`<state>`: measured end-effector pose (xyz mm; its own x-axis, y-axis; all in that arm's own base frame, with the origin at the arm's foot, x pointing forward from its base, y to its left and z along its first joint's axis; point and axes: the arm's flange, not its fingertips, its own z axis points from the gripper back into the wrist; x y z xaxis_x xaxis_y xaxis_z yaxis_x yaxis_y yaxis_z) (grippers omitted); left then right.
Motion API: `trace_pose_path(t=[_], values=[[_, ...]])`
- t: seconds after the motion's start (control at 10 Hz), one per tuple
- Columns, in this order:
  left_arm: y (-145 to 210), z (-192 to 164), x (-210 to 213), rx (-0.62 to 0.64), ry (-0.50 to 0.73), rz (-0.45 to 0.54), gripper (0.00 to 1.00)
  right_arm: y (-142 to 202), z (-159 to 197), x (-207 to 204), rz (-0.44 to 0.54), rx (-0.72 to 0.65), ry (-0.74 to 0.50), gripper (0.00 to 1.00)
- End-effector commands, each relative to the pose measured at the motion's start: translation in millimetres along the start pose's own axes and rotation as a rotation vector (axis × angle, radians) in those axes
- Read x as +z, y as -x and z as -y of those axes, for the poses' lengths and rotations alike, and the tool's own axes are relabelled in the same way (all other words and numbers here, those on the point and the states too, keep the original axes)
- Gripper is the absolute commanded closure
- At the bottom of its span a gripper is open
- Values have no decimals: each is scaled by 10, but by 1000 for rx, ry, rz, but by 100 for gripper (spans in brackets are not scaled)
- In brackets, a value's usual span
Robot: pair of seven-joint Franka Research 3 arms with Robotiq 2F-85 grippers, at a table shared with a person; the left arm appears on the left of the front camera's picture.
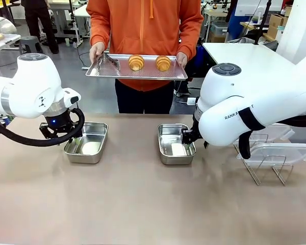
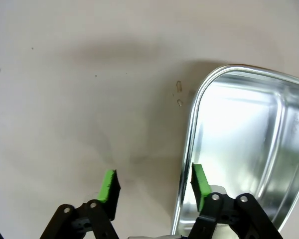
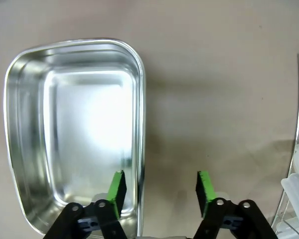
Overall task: Place the bread in airtight containers.
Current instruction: Lift both Airtight Container.
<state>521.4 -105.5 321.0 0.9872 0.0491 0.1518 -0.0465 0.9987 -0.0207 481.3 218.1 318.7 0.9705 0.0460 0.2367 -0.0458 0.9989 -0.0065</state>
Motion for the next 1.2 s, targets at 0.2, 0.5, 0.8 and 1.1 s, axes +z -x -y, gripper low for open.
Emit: trace_pose_path(t=[0.2, 0.5, 0.8, 1.1], values=[[27, -14, 82, -19, -13, 13, 100, -60, -69, -16, -1, -61, -16, 100], [32, -13, 100, -41, -3, -1, 100, -80, -69, 0, -15, -62, -21, 100], [49, -4, 125, -50, 7, -1, 100, -94, -65, 17, -20, -54, -22, 100], [-29, -24, 375, -26, 89, -27, 100, -199, -63, 191, -59, -66, -23, 100]])
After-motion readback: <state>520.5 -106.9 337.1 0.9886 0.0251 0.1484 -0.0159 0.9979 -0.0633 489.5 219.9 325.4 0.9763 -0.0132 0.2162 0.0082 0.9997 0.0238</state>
